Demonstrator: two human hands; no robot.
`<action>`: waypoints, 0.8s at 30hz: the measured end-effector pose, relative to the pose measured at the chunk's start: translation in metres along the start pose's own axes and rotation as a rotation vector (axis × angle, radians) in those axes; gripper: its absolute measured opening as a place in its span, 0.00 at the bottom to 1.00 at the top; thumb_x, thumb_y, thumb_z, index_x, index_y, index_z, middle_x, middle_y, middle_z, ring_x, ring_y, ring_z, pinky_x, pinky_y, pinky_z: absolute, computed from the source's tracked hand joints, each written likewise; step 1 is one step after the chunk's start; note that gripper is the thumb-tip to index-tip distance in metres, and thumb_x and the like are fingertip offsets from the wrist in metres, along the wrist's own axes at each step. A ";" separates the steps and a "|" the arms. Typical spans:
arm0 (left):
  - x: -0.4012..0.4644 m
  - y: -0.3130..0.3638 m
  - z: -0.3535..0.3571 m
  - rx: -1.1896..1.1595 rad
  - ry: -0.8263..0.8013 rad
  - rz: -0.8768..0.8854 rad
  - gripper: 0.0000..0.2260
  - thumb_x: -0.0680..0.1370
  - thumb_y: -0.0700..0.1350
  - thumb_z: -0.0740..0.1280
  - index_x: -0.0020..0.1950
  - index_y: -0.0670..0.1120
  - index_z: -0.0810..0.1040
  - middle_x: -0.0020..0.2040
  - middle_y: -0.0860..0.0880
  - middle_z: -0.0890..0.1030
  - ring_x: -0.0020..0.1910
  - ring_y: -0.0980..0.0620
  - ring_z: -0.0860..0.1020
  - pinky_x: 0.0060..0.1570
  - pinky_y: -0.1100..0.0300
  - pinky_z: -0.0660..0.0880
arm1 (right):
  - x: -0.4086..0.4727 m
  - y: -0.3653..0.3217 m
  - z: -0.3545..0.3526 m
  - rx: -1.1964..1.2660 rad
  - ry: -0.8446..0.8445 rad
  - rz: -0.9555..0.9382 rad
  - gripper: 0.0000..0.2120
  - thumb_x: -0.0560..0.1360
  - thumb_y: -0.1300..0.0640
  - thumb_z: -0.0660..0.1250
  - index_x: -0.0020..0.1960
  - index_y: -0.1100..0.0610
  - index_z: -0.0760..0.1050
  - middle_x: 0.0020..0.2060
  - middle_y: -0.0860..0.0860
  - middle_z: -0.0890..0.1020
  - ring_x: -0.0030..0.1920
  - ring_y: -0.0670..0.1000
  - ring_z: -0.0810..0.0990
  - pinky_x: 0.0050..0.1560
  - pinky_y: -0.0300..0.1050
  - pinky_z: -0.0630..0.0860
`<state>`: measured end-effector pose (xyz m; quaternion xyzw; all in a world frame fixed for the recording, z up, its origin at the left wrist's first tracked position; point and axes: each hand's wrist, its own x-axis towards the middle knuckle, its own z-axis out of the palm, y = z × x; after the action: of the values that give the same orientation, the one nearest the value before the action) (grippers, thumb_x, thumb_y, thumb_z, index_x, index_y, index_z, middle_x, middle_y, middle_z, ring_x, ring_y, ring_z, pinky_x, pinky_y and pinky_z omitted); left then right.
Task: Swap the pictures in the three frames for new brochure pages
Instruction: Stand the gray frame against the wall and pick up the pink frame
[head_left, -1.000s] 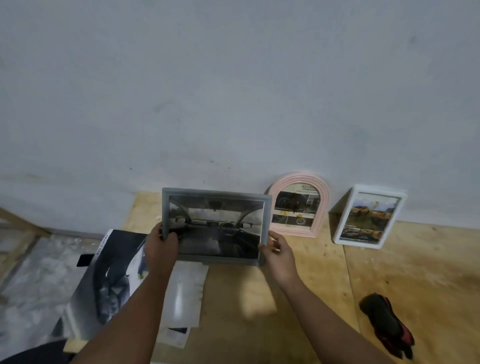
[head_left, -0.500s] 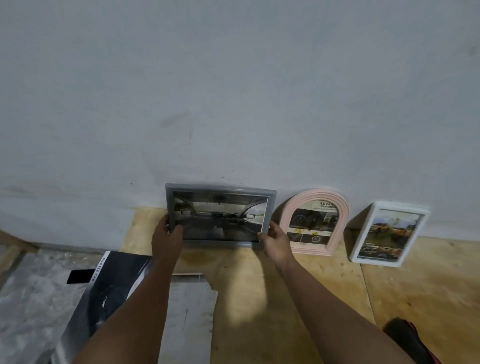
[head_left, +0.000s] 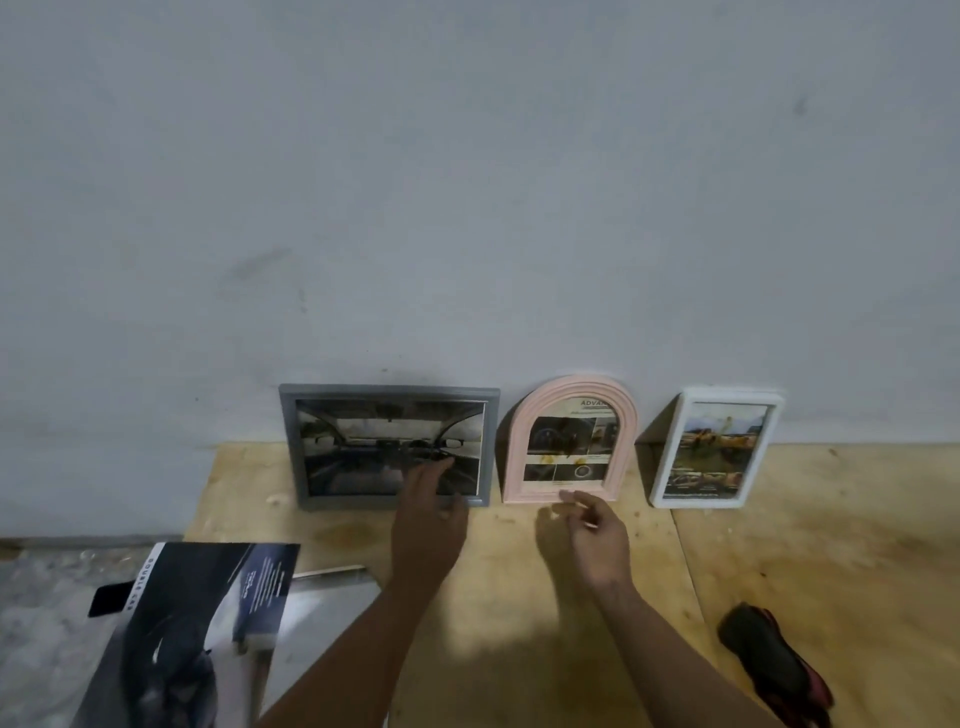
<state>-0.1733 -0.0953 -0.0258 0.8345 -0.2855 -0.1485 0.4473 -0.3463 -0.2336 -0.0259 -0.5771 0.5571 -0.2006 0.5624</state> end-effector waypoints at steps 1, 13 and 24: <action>0.000 0.017 0.013 -0.061 -0.073 -0.010 0.21 0.79 0.43 0.69 0.72 0.48 0.75 0.68 0.48 0.76 0.66 0.51 0.75 0.64 0.56 0.75 | 0.006 -0.004 -0.011 -0.035 0.053 -0.011 0.09 0.82 0.60 0.67 0.60 0.52 0.79 0.55 0.48 0.83 0.60 0.55 0.81 0.63 0.49 0.78; 0.029 0.090 0.103 -0.292 -0.152 -0.346 0.32 0.77 0.47 0.69 0.81 0.51 0.64 0.69 0.57 0.72 0.69 0.53 0.71 0.71 0.52 0.68 | 0.087 -0.064 -0.065 -0.122 -0.090 -0.025 0.32 0.82 0.58 0.66 0.82 0.51 0.56 0.77 0.52 0.68 0.72 0.54 0.72 0.63 0.41 0.74; -0.028 0.087 0.078 -0.203 -0.122 -0.213 0.08 0.85 0.48 0.63 0.52 0.46 0.78 0.43 0.45 0.80 0.40 0.51 0.78 0.37 0.60 0.76 | 0.036 -0.027 -0.126 -0.062 -0.167 0.139 0.14 0.82 0.61 0.60 0.63 0.55 0.80 0.50 0.58 0.85 0.45 0.55 0.81 0.43 0.46 0.74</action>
<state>-0.2644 -0.1678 0.0029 0.7999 -0.2057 -0.2734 0.4930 -0.4328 -0.3258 0.0191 -0.5687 0.5531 -0.0949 0.6013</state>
